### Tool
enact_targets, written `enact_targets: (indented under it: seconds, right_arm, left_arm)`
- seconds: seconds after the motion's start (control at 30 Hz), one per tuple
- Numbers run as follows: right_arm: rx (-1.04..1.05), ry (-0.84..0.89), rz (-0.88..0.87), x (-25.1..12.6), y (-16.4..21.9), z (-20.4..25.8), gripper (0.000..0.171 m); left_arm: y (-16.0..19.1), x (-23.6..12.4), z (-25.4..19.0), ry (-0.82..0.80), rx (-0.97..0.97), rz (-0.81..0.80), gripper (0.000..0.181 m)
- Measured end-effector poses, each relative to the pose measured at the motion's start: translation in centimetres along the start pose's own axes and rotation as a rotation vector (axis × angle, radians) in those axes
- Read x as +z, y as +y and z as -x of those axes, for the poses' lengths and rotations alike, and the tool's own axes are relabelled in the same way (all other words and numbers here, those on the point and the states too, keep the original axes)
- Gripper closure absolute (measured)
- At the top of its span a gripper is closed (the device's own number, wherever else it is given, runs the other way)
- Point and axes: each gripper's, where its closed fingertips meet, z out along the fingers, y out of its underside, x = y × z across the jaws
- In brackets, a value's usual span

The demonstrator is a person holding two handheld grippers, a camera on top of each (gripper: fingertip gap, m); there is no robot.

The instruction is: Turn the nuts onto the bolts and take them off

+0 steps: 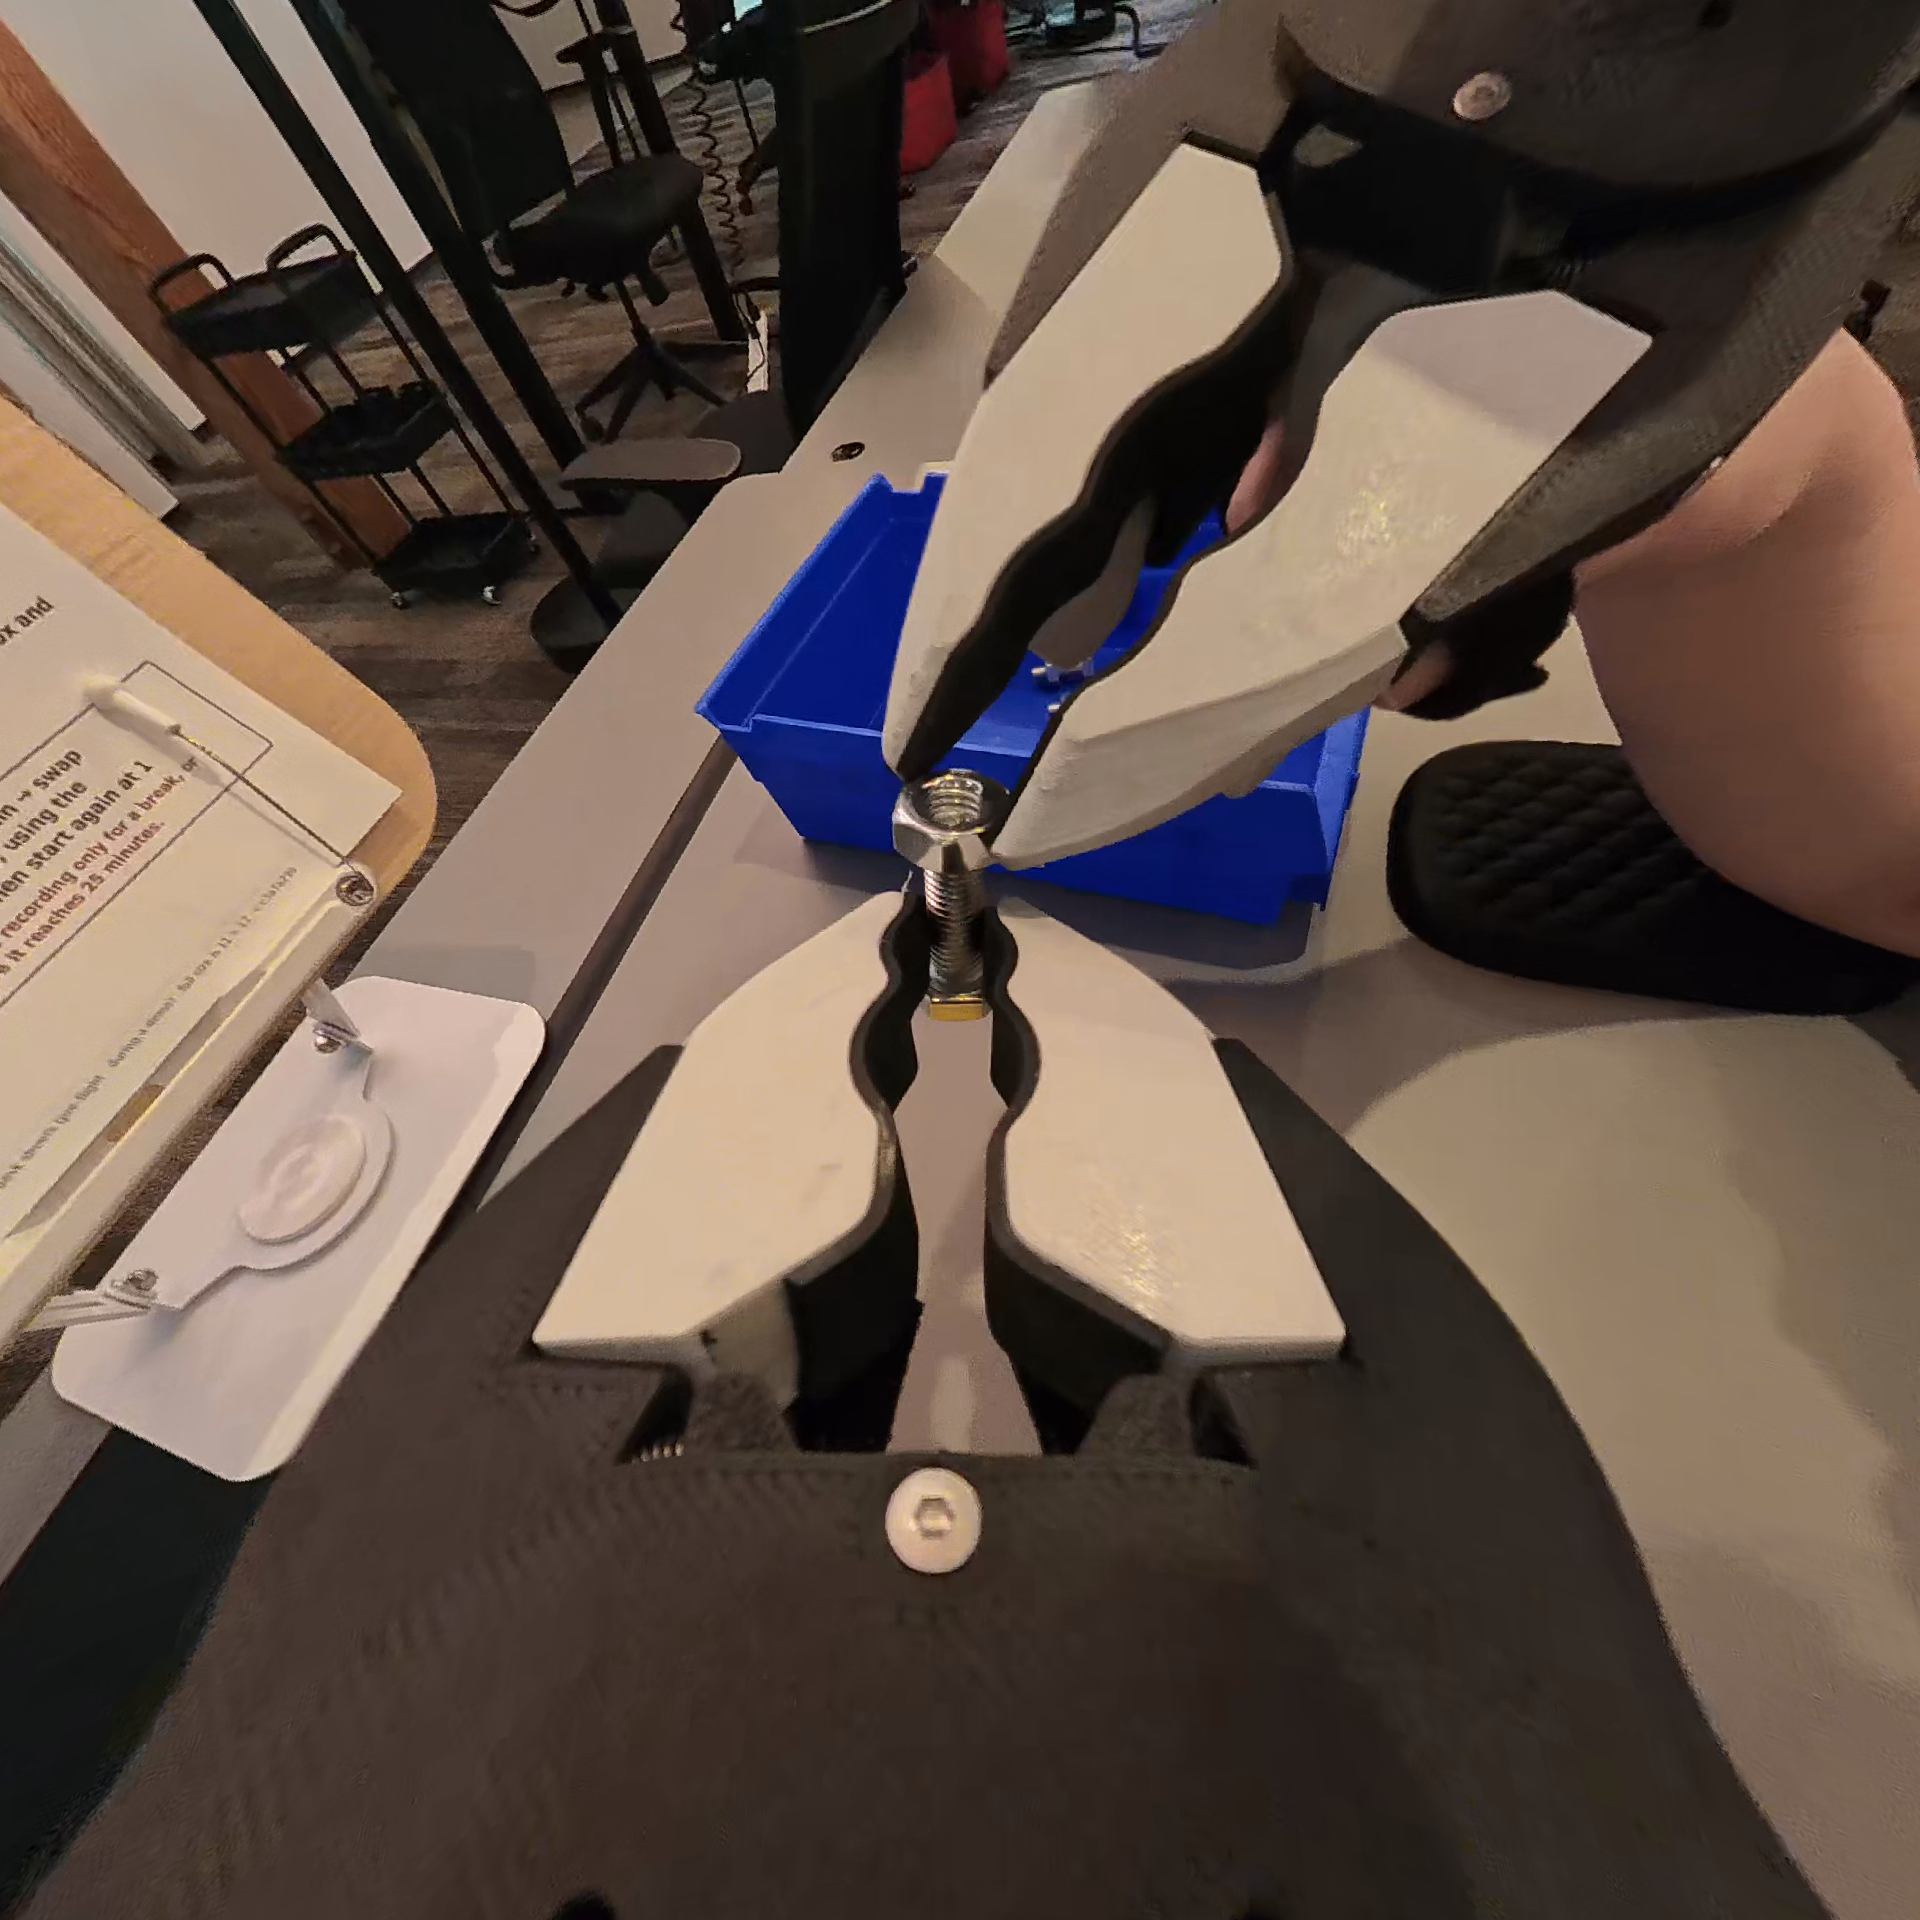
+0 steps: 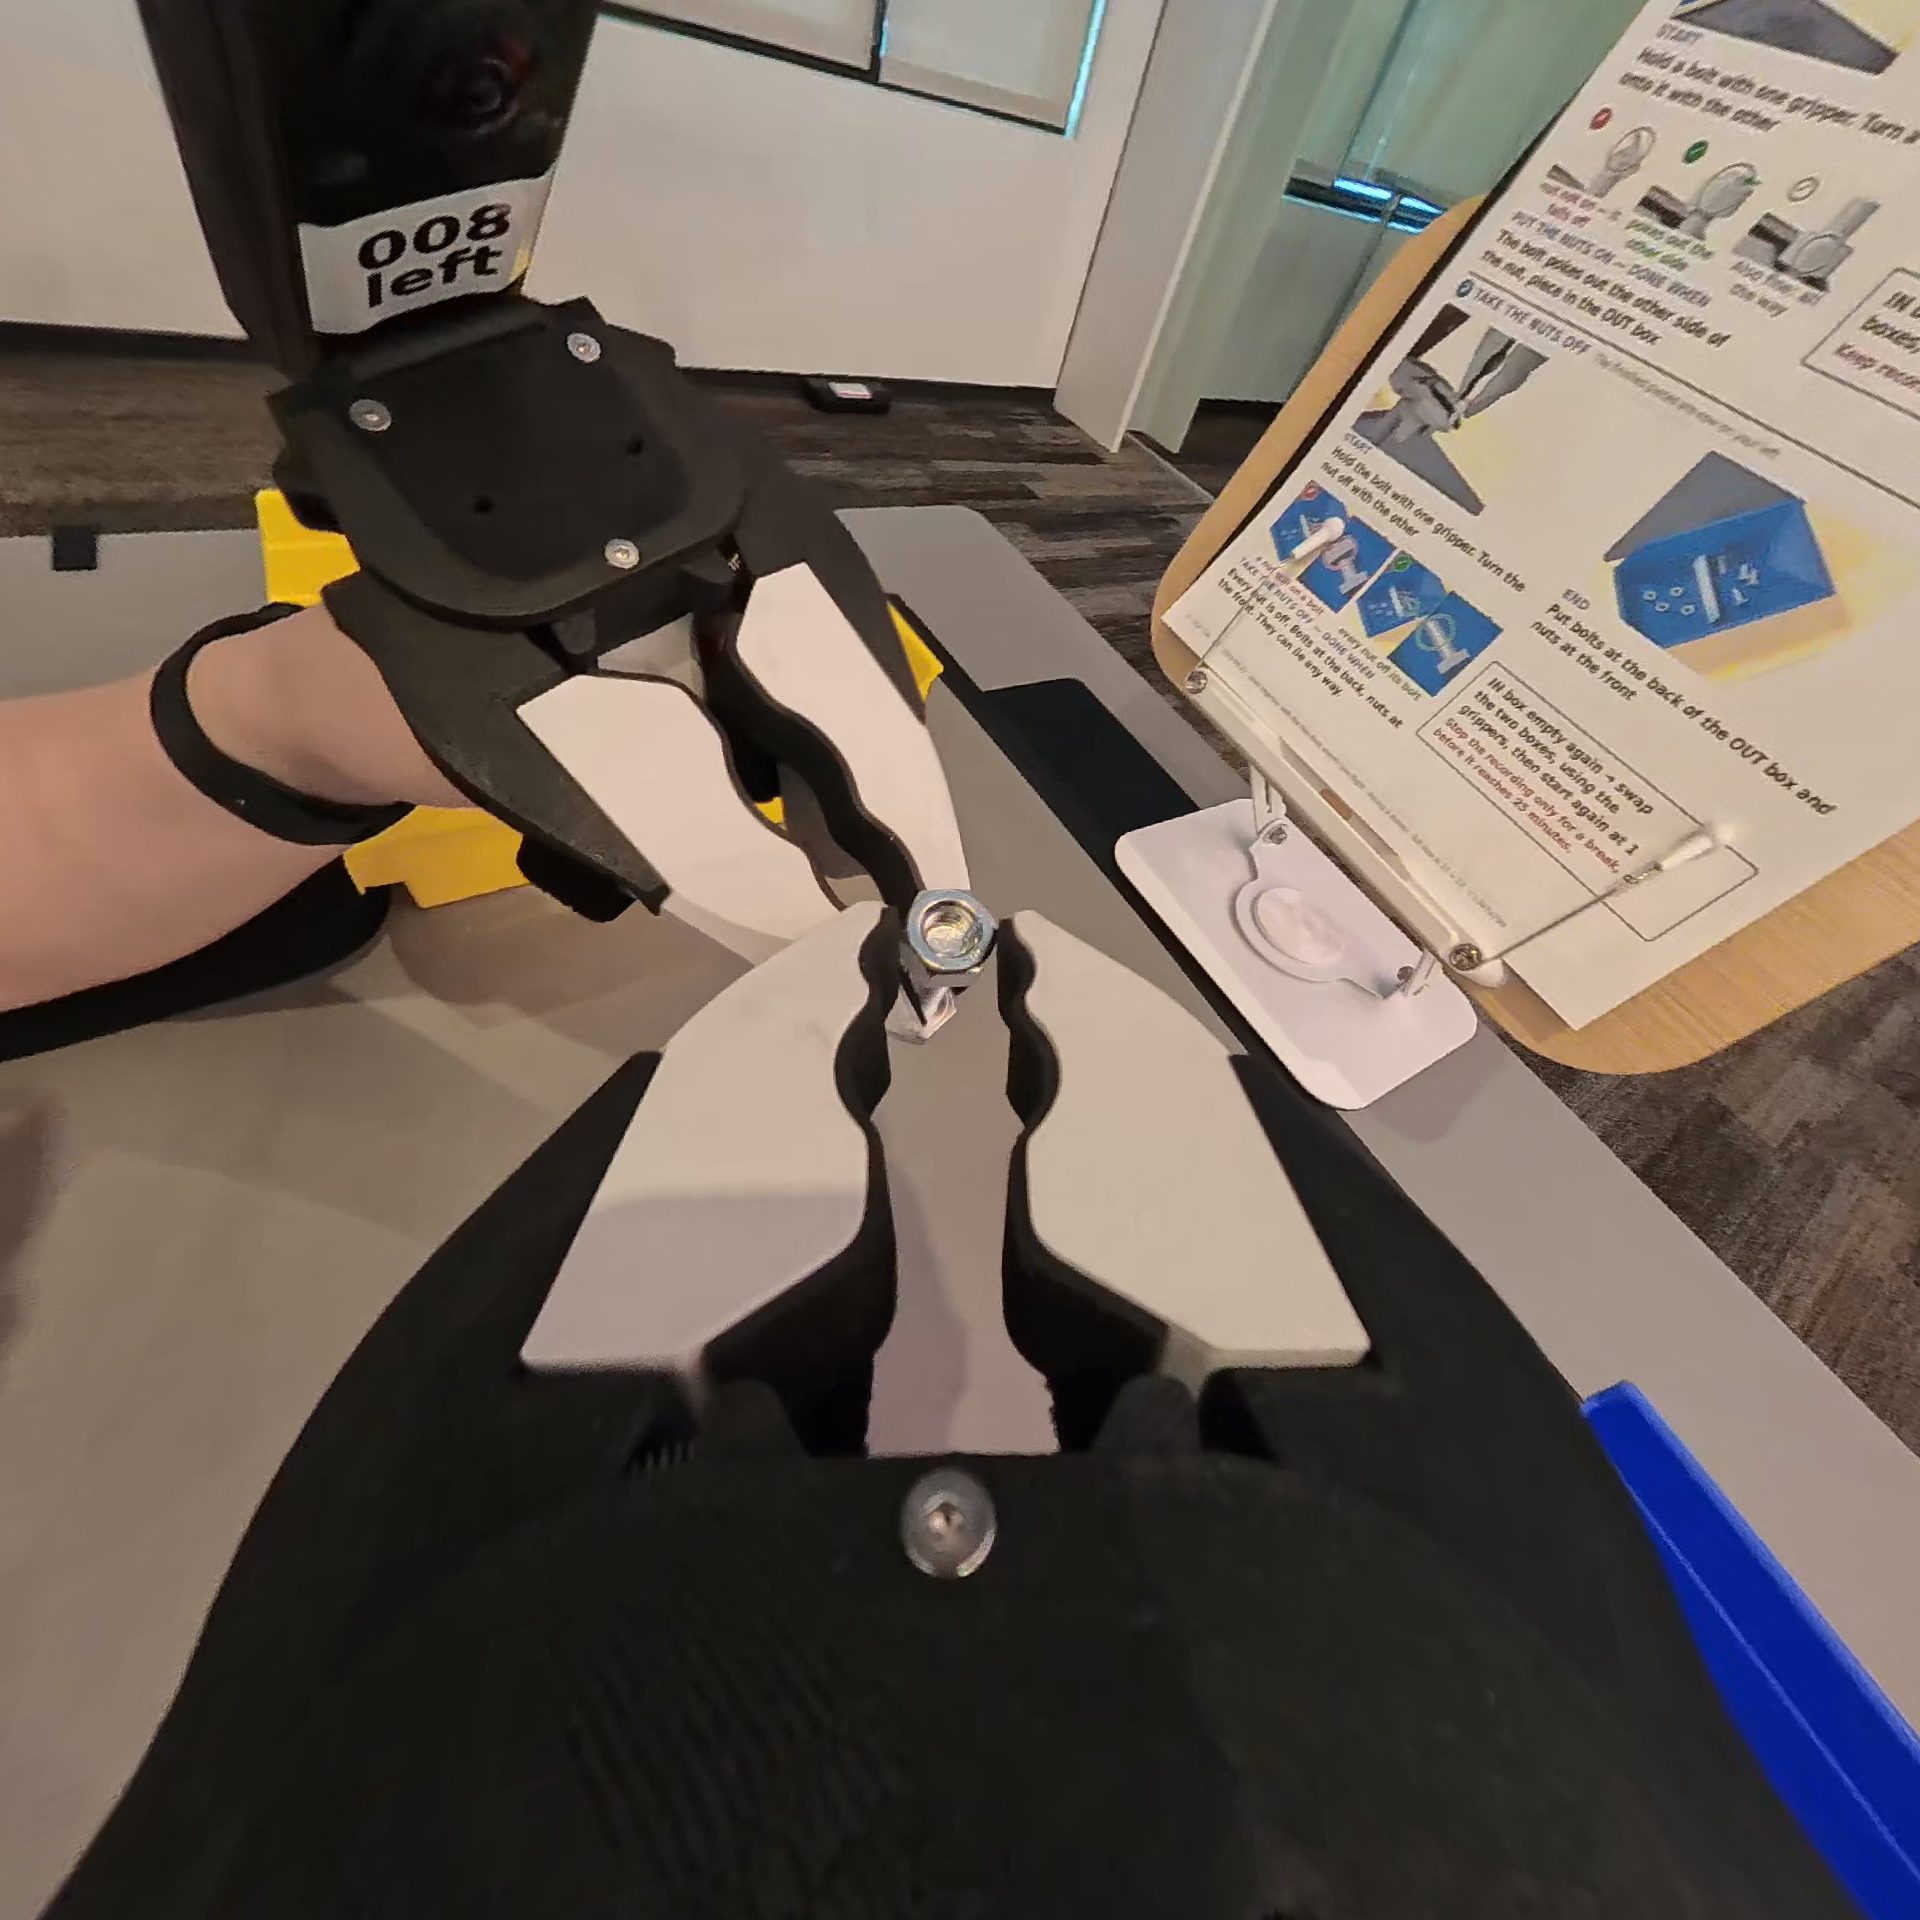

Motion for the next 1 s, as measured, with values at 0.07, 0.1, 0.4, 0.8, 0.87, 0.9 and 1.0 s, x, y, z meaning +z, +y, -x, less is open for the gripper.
enact_targets:
  seconds: [0.07,0.1,0.4,0.8,0.87,0.9,1.0]
  right_arm:
    - [0.012,0.02,-0.001,0.1,-0.1,-0.1,0.152]
    - [0.011,0.026,-0.004,0.2,-0.2,-0.1,0.152]
    - [-0.012,0.03,-0.007,0.2,-0.2,0.0,0.151]
    - [-0.091,-0.066,-0.105,-1.5,-1.9,1.2,0.136]
    - [-0.09,-0.111,-0.176,-2.4,-2.6,1.3,0.136]
    - [-0.082,-0.138,-0.211,-2.7,-2.9,1.4,0.136]
    - [-0.049,-0.185,-0.255,-2.7,-2.9,1.1,0.136]
  left_arm:
    - [0.0,-0.1,0.2,-0.013,0.003,0.002,0.172]
    - [0.0,-0.2,0.2,-0.014,0.002,0.002,0.172]
    - [-0.1,-0.3,0.2,0.01,-0.02,-0.009,0.172]
    - [-1.1,-1.1,-0.4,0.082,-0.059,-0.077,0.172]
    - [-1.4,-1.3,-0.6,0.106,-0.07,-0.093,0.172]
    - [-1.5,-1.4,-0.7,0.118,-0.075,-0.102,0.172]
    - [-2.0,-1.7,-1.1,0.149,-0.087,-0.125,0.172]
